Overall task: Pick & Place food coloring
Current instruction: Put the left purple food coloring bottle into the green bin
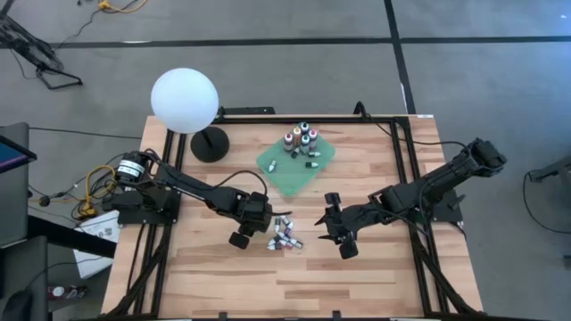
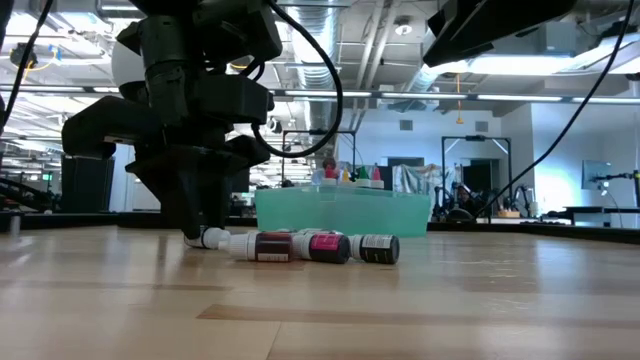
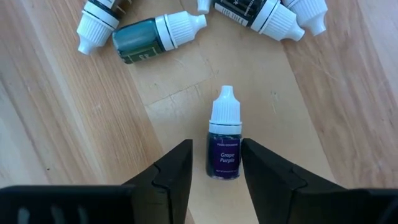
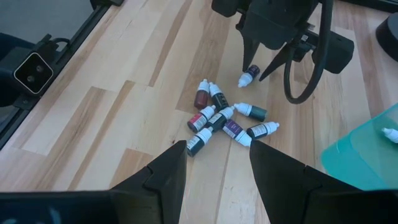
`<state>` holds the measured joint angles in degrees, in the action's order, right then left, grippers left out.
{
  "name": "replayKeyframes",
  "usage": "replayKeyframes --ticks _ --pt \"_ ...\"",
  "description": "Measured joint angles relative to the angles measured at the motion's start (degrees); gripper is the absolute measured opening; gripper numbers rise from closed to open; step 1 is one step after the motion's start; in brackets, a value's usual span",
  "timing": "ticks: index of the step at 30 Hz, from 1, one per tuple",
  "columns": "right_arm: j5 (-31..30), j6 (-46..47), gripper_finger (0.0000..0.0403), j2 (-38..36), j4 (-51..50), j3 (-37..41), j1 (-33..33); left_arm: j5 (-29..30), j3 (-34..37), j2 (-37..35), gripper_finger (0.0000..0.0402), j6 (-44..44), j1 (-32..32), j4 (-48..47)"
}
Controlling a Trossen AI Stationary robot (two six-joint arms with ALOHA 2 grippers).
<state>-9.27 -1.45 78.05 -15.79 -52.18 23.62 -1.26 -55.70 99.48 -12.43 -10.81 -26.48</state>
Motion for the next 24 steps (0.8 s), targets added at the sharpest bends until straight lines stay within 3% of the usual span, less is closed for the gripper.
replayKeyframes --ticks 13,24 --pt "0.0 0.0 0.0168 0.0 0.0 0.0 0.0 -0.8 -0.1 1.7 0.0133 0.0 0.0 0.5" --pt "0.0 0.0 0.0168 0.0 -0.1 0.0 0.0 -0.8 -0.1 1.7 0.0108 -0.3 0.0 0.5"
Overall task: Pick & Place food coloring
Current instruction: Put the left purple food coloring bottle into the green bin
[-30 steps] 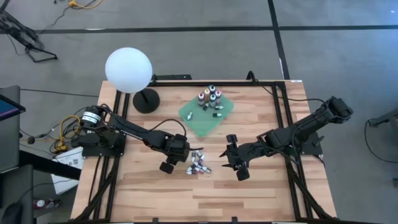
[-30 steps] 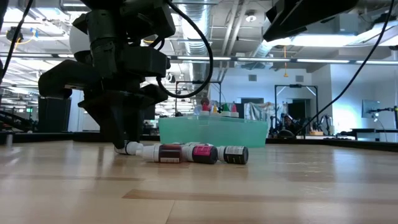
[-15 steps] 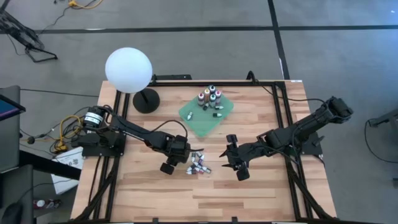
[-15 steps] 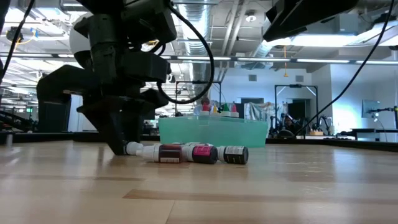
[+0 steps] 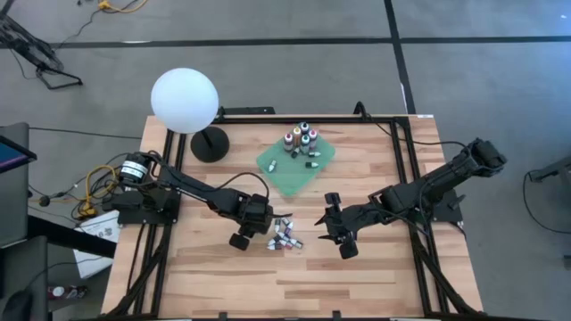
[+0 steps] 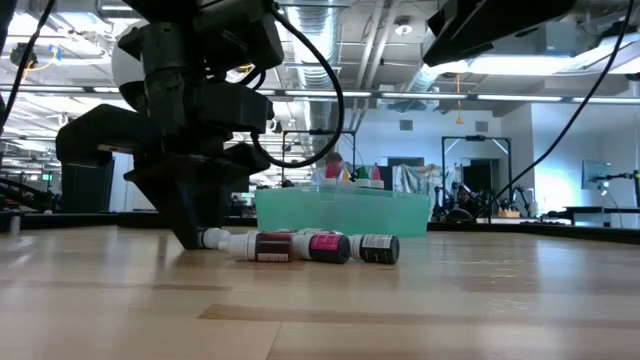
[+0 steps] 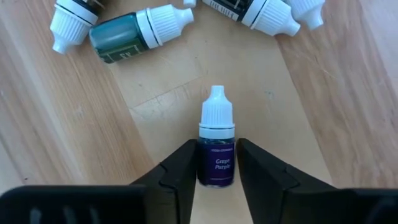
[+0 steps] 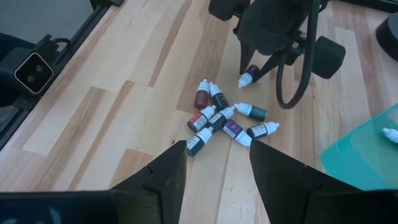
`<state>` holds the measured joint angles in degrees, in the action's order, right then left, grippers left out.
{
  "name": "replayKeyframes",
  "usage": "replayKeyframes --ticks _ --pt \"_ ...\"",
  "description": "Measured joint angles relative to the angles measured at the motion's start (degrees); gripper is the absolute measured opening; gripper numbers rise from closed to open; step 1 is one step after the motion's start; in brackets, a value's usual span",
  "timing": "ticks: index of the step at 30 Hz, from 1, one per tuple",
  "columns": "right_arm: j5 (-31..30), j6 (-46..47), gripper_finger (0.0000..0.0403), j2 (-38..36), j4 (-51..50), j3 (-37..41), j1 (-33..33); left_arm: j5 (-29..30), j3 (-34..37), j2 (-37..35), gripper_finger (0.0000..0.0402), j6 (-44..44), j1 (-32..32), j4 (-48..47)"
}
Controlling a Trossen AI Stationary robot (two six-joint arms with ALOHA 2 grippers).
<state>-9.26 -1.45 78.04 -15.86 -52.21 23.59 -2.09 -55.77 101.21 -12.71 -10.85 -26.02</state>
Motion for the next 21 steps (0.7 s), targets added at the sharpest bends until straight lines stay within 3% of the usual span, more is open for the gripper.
replayKeyframes --ticks 21 --pt "0.0 0.0 0.0168 0.0 -0.4 0.0 0.0 0.2 0.0 0.0 0.008 0.0 0.0 0.1"
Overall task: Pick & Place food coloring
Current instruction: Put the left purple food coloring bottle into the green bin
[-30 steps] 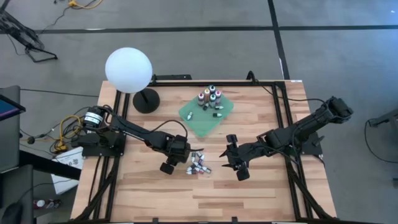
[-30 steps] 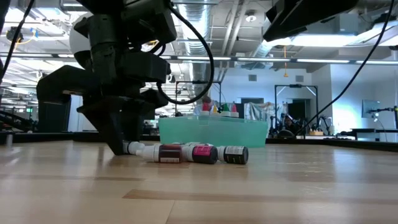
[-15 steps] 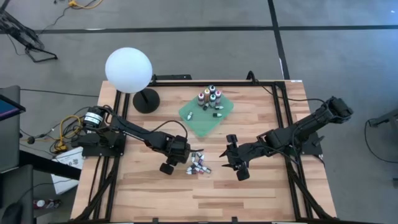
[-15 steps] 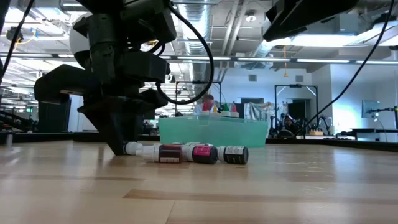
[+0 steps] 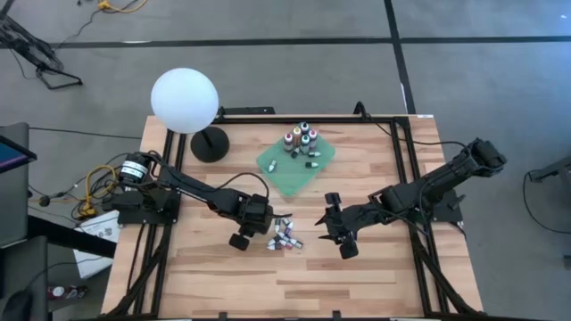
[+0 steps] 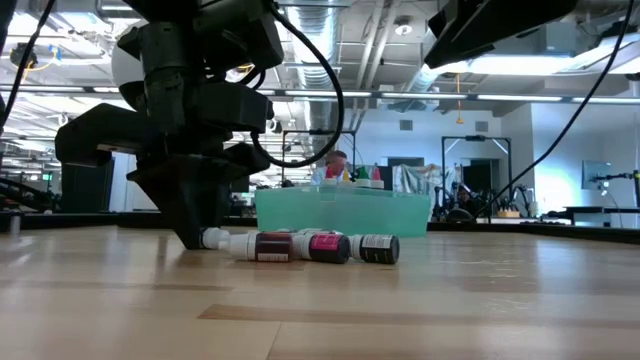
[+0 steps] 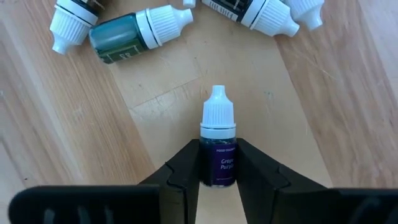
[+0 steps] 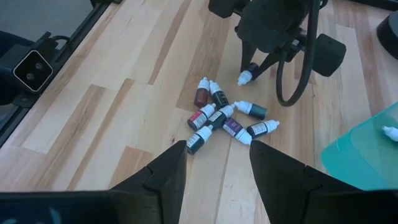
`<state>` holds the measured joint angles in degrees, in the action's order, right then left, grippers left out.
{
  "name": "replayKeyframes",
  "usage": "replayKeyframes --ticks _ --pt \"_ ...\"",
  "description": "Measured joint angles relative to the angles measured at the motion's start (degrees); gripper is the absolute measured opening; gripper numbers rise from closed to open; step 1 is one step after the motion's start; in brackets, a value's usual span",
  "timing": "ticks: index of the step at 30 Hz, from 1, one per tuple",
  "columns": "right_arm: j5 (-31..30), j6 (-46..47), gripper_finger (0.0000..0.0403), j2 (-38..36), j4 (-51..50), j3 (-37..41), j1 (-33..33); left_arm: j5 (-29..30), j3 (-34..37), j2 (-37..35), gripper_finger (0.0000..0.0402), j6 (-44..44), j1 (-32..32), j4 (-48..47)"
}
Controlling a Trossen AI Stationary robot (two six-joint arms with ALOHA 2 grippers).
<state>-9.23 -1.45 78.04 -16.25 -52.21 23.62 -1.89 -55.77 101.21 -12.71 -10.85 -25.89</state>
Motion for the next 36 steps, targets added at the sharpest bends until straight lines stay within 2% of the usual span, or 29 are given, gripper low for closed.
replayKeyframes --ticks 11,17,22,26,30,36 --pt "0.0 0.0 0.0168 0.0 0.0 0.0 0.0 1.7 -0.1 -0.2 0.0076 0.8 0.0 -0.1" --pt "0.0 0.0 0.0168 0.0 0.0 0.0 0.0 1.7 -4.6 -0.3 0.0076 1.6 0.0 -4.4" --pt "0.0 0.0 0.0168 0.0 -0.1 0.0 0.0 4.5 -10.0 -0.3 0.0076 1.6 0.0 -8.6" --pt "-0.1 0.2 0.0168 0.0 -1.7 0.0 0.0 9.8 -14.8 -0.3 0.0076 0.2 0.0 -12.8" --pt "-0.2 1.0 0.0168 0.0 -2.7 0.0 0.0 19.4 -18.5 -0.3 0.0076 -2.7 0.6 -14.3" --pt "-0.2 1.0 0.0168 0.0 -2.9 0.0 0.0 33.6 -20.4 -0.4 0.0077 -3.9 6.3 -8.1"
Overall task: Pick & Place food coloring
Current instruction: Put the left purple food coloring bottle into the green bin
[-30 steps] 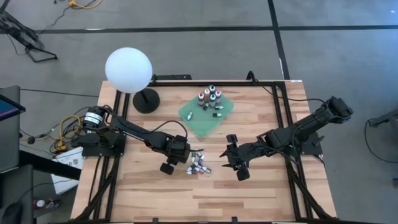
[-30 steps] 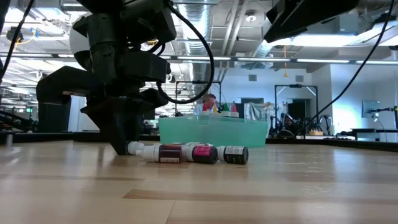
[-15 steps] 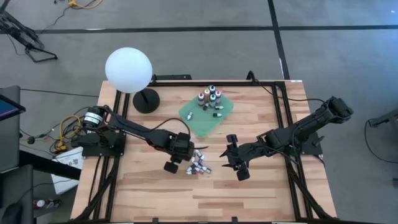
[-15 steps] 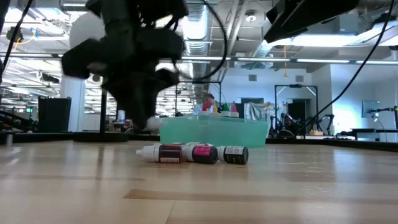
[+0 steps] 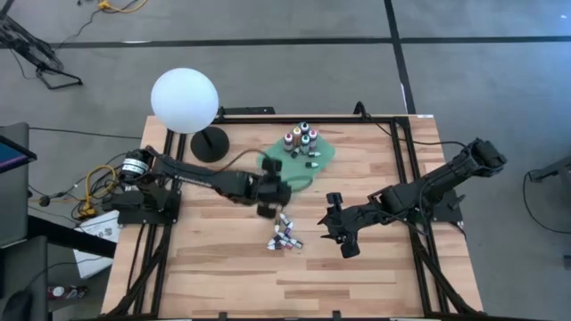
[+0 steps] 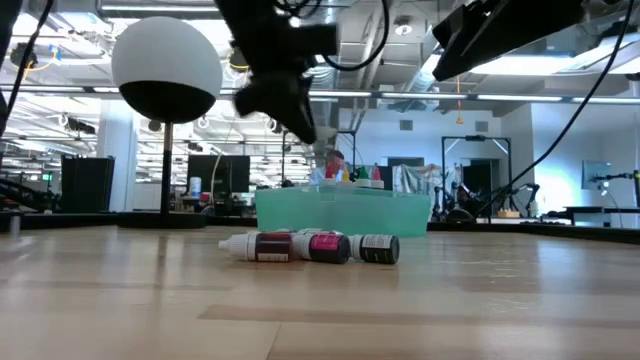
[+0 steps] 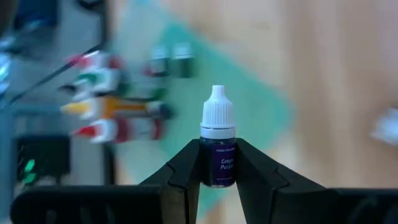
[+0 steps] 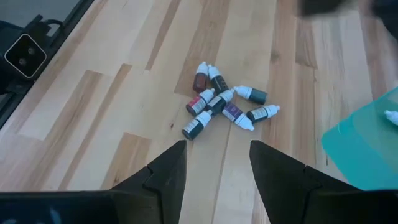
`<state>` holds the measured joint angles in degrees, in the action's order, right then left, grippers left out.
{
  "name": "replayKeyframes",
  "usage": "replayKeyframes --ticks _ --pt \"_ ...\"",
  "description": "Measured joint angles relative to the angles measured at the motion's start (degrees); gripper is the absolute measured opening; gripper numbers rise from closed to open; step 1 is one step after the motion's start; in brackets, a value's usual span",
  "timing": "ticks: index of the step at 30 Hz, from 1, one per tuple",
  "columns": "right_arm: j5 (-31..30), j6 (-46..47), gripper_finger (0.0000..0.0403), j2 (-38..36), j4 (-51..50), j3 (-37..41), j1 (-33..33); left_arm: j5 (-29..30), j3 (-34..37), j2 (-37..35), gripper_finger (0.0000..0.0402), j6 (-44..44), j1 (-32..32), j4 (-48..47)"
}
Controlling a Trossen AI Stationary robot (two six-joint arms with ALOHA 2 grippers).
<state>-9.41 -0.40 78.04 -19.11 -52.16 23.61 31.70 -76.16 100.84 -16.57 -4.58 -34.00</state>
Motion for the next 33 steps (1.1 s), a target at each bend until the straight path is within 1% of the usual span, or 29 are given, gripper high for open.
replayKeyframes --ticks 2,5,10,13,16,23,28,33 --pt "0.0 0.0 0.0168 0.0 0.1 0.0 0.0 0.5 0.0 0.0 0.0077 1.1 3.1 3.1" --pt "0.0 0.0 0.0168 0.0 0.3 0.0 0.0 -2.2 0.0 0.5 0.0077 3.3 7.9 7.3" --pt "-0.1 0.0 0.0168 0.0 0.3 0.0 0.0 -8.8 1.5 0.5 0.0077 6.4 14.2 15.5" --pt "-0.1 0.0 0.0168 0.0 0.3 0.0 0.0 -13.1 1.6 0.7 0.0077 8.7 17.2 16.8" --pt "-0.1 0.0 0.0168 0.0 0.2 0.0 -0.1 -17.6 1.6 2.2 0.0077 9.5 19.0 17.8" --pt "-0.1 0.0 0.0168 0.0 -0.7 0.0 -0.2 -17.8 1.6 9.0 0.0077 7.8 19.4 20.3" --pt "-0.1 0.0 0.0168 0.0 -0.6 0.0 -0.2 -14.9 1.6 10.4 0.0077 7.2 19.4 21.2" --pt "-0.1 -0.1 0.0168 0.0 -0.6 0.0 -0.6 -15.0 1.6 10.4 0.0077 6.7 19.5 21.4"
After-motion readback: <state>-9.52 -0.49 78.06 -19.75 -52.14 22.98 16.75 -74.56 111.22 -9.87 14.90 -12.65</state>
